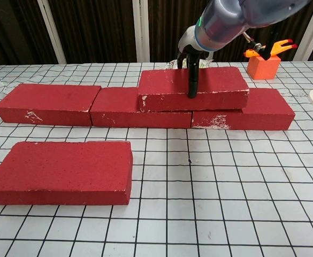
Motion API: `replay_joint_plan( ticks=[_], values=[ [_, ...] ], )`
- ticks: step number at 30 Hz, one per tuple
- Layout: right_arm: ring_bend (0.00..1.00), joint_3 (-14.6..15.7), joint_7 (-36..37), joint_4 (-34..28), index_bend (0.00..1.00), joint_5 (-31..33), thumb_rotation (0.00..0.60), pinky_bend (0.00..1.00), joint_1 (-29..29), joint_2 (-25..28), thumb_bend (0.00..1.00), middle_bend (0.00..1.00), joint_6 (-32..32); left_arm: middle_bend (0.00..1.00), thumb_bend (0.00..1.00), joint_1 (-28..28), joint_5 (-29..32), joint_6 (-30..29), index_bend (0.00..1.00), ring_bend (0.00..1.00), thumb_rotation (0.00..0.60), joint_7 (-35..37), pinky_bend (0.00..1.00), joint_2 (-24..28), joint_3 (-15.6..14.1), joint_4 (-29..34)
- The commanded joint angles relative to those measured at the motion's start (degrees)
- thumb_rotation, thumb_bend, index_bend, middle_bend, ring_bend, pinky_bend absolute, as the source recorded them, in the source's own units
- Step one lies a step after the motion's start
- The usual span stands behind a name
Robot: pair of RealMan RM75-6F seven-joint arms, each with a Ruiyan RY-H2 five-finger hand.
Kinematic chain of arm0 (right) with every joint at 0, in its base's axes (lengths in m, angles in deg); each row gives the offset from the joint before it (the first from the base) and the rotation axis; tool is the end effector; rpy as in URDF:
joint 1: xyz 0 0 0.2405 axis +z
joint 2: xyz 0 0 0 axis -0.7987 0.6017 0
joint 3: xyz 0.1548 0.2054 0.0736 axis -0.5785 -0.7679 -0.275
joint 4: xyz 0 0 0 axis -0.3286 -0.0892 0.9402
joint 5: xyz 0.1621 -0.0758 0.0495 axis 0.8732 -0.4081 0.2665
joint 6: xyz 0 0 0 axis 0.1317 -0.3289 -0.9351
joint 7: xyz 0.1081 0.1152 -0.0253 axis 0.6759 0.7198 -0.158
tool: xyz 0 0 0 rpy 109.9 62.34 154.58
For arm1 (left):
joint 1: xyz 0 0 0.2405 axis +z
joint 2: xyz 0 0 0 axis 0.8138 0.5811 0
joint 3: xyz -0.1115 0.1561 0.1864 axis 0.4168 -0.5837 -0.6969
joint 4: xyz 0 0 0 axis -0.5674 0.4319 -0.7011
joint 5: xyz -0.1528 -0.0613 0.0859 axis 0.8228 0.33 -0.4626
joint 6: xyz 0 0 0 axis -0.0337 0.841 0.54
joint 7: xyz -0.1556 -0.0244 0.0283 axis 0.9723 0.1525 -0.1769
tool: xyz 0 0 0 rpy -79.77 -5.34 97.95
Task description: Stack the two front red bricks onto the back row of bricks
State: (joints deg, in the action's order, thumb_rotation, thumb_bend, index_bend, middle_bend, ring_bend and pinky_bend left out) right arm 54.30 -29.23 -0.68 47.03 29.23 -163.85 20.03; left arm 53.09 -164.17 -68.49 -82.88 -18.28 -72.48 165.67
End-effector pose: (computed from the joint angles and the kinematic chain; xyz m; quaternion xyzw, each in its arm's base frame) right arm -0.0092 -0.4607 0.0070 0.7280 -0.4346 0.1418 0.5109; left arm -0.3107 0.1788 0.1975 -0.5376 -0.3808 -0.3009 0.6896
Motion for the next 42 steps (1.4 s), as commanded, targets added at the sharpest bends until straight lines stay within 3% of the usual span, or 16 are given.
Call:
replay_joint_plan(
  ticks=[1,23,32,42],
  values=[
    [0.06,0.0,-0.1,0.3,0.21,-0.1,0.6,0.0,-0.1,-0.2,0.18,0.2,0.3,0.0,0.0,0.0,0.0,0.0,0.07,0.0,0.6,-0.1,0.0,0.0,0.0,0.0],
    [0.06,-0.3,-0.8,1.0,0.21,-0.1,0.6,0.0,-0.5,-1.0,0.18,0.17,0.6,0.0,0.0,0.0,0.5,-0.1,0.07,0.0,0.6,-0.2,0.0,-0.1,0.1,-0.2],
    [0.0,-0.8,-1.4,1.0,0.21,0.6,0.6,0.0,-0.4,-1.2,0.18,0.07,0.0,0.0,0.0,0.1,0.5,-0.1,0.07,0.0,0.6,-0.1,0.0,0.0,0.1,-0.2],
    [0.0,-1.5,-2.3,0.8,0.14,1.4,0.6,0.0,-0.3,-1.1,0.18,0.0,-0.8,0.0,0.0,0.1,0.7,0.0,0.07,0.0,0.6,0.0,0.0,0.0,0.1,-0.2]
  ],
)
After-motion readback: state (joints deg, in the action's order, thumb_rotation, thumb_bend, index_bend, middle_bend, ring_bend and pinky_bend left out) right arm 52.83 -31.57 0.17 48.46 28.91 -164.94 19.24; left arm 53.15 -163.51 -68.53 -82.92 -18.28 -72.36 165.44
